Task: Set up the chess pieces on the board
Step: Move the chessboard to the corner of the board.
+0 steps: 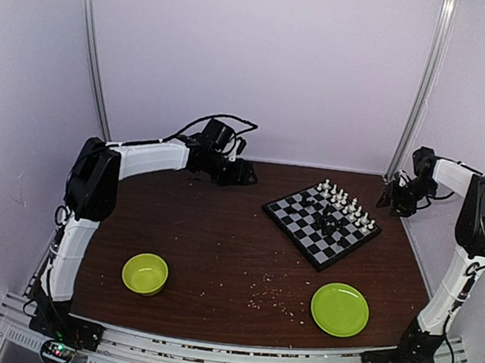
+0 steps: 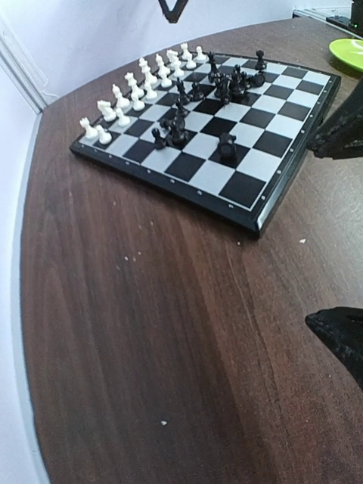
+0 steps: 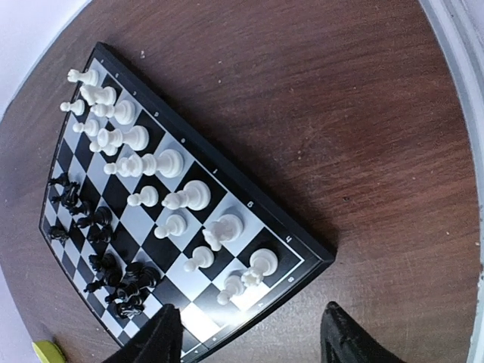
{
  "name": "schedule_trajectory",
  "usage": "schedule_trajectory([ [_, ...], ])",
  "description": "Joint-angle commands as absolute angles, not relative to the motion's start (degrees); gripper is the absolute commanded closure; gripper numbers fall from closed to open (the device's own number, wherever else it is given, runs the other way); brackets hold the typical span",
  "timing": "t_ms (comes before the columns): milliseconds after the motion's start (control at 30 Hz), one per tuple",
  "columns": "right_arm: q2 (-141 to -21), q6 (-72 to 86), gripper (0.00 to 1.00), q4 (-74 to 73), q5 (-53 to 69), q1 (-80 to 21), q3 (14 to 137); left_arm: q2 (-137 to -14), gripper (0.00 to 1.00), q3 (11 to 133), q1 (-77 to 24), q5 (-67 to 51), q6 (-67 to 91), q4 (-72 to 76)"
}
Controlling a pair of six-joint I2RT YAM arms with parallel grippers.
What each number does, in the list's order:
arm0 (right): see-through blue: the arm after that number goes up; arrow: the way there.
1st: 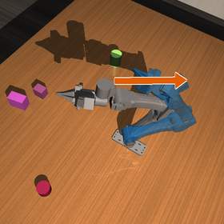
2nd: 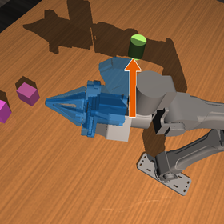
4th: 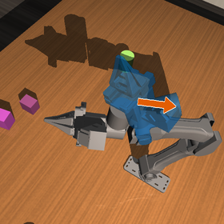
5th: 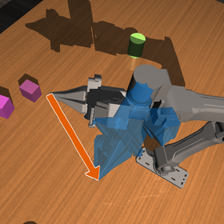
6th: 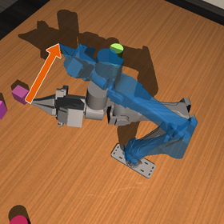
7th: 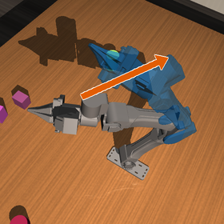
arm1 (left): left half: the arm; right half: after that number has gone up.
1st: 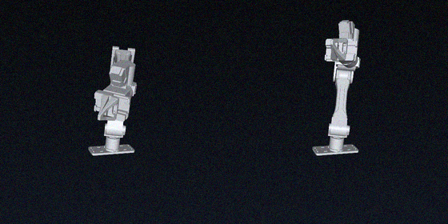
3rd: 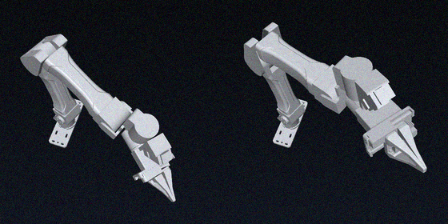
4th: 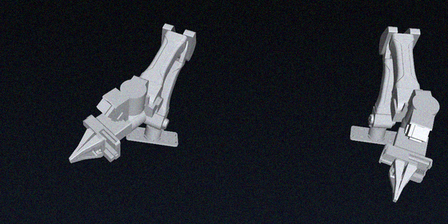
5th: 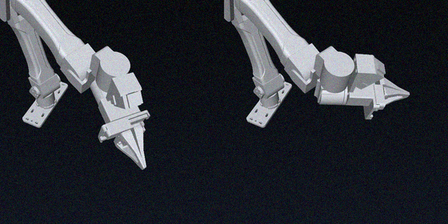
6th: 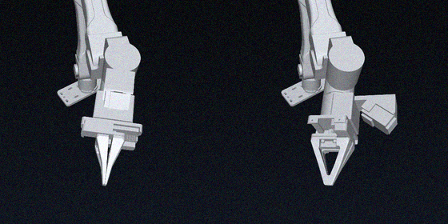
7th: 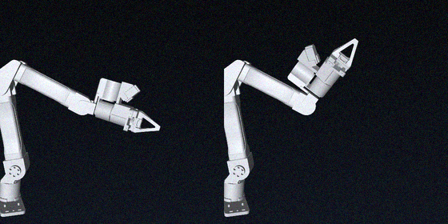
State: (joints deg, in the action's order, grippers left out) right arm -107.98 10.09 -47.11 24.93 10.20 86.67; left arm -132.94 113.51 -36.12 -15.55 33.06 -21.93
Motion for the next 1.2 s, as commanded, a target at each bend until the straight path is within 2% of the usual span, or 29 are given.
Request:
schedule_trajectory([
  [0, -106.62, 23.11, 0.33, -37.32, 33.28, 12.39, 80.48, -134.23, 0.31, 115.51, -36.65, -18.39, 35.65, -18.11],
  [100, -106.39, 28.32, 0.30, -32.97, 35.20, 12.56, 76.81, -135.20, 0.34, 116.94, -36.59, -18.53, 35.38, -17.99],
  [167, -105.92, 32.24, 0.24, -29.55, 35.83, 12.57, 74.50, -136.14, 0.37, 118.41, -36.49, -19.63, 35.27, -18.12],
  [433, -105.67, 47.08, 0.23, -16.79, 30.81, 13.22, 68.76, -137.89, 0.37, 120.58, -36.24, -19.83, 36.00, -19.05],
  [567, -106.70, 52.53, 0.29, -11.21, 31.01, 14.23, 67.66, -137.89, 0.37, 120.74, -36.08, -19.82, 35.86, -19.33],
  [633, -107.14, 52.75, 0.31, -12.18, 29.06, 14.24, 68.61, -137.87, 0.37, 120.77, -35.88, -19.61, 35.97, -19.19],
  [833, -109.42, 55.89, 0.49, -16.22, 24.94, 14.24, 68.65, -138.81, 0.38, 122.09, -34.68, -19.66, 37.37, -18.10],
  [1033, -111.27, 54.87, 0.57, -19.13, 23.32, 14.30, 70.39, -140.38, 0.39, 123.82, -33.86, -20.75, 38.27, -17.76],
  [1167, -112.97, 54.94, 0.72, -19.24, 24.58, 14.29, 70.82, -141.43, 0.40, 124.48, -33.30, -21.97, 39.27, -17.49],
])
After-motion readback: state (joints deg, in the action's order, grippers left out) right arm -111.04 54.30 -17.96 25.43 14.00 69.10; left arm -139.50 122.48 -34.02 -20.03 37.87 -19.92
